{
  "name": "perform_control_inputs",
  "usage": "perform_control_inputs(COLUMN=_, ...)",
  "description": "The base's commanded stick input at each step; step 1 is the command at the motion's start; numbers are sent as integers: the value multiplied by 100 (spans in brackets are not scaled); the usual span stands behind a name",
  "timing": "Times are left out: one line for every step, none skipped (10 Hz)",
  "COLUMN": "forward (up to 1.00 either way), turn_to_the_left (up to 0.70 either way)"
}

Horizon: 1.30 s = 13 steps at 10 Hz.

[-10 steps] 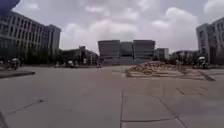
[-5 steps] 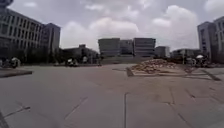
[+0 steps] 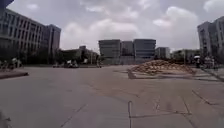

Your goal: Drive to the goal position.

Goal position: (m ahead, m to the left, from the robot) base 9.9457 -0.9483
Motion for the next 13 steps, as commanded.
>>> perform_control_inputs(forward=70, turn_to_the_left=-4)
perform_control_inputs(forward=70, turn_to_the_left=0)
perform_control_inputs(forward=70, turn_to_the_left=0)
perform_control_inputs(forward=70, turn_to_the_left=0)
perform_control_inputs(forward=70, turn_to_the_left=0)
perform_control_inputs(forward=70, turn_to_the_left=-8)
perform_control_inputs(forward=70, turn_to_the_left=-14)
perform_control_inputs(forward=70, turn_to_the_left=-10)
perform_control_inputs(forward=70, turn_to_the_left=0)
perform_control_inputs(forward=70, turn_to_the_left=0)
perform_control_inputs(forward=70, turn_to_the_left=0)
perform_control_inputs(forward=70, turn_to_the_left=0)
perform_control_inputs(forward=70, turn_to_the_left=0)
